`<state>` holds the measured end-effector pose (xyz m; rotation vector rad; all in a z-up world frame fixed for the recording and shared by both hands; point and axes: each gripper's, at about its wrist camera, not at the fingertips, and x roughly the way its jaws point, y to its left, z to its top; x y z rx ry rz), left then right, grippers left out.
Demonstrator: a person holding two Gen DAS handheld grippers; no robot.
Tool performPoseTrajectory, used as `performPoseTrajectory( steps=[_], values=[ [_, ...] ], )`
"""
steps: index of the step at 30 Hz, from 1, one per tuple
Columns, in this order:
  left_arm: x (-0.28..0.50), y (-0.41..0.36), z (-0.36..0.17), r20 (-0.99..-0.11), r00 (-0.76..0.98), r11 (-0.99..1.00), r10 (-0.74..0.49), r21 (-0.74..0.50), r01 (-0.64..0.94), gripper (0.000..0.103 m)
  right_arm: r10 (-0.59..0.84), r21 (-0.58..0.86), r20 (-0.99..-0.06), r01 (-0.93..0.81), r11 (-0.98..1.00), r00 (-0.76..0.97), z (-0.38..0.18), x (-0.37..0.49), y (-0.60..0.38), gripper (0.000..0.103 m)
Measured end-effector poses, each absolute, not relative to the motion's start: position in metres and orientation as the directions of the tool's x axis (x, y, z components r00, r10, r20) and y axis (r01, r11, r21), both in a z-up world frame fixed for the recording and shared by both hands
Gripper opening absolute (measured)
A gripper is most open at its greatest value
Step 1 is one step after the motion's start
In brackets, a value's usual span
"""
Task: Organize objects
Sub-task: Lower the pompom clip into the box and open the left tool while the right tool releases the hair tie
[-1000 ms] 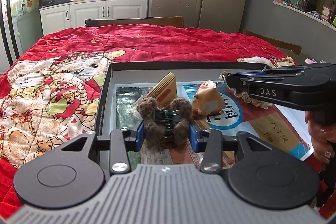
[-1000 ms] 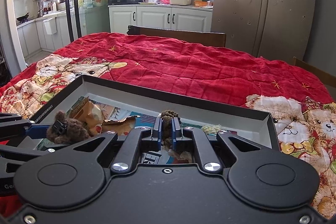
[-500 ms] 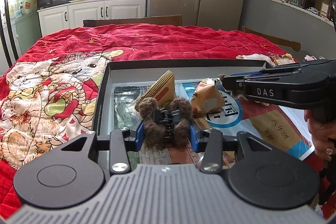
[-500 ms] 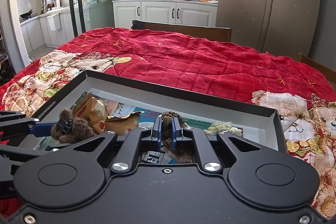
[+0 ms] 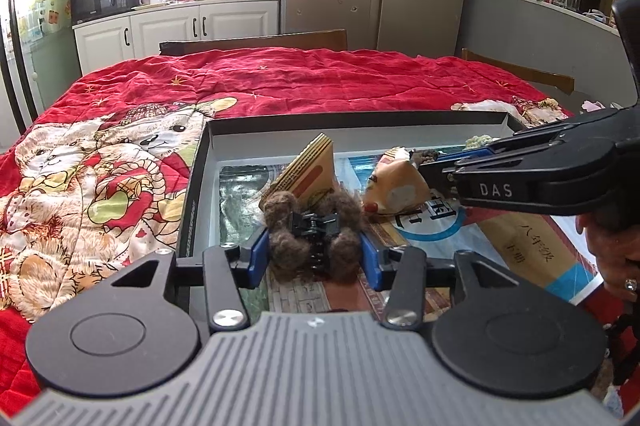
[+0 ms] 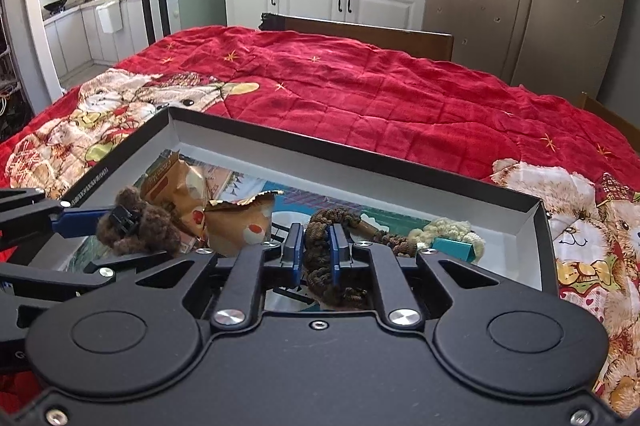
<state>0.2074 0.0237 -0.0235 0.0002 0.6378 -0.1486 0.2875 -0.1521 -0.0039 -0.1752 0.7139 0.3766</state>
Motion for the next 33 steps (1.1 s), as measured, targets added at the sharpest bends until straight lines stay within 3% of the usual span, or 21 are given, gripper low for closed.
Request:
performPoseTrajectory(
  steps=[6,10,16,33],
  values=[
    [0.207,0.024,-0.023,-0.590,0.795,0.989,-0.139,-0.045,0.140,0.064,0.275,-0.025,-0.666,-0.389,0.921,0.693,-0.003,0.288,-0.153,0.016],
    [0.206,0.023,-0.022,-0.589,0.796,0.989,-0.138,-0.041,0.141,0.066,0.274,-0.022,-0.656,-0.380,0.925,0.704,-0.002,0.288,-0.155,0.027],
    [0.204,0.022,-0.020,-0.579,0.804,0.990,-0.133,-0.033,0.140,0.074,0.275,-0.010,-0.640,-0.365,0.931,0.717,0.001,0.287,-0.159,0.034],
    [0.199,0.020,-0.013,-0.565,0.816,0.991,-0.118,-0.011,0.136,0.085,0.276,-0.001,-0.630,-0.356,0.935,0.726,0.008,0.267,-0.169,0.039]
  ],
)
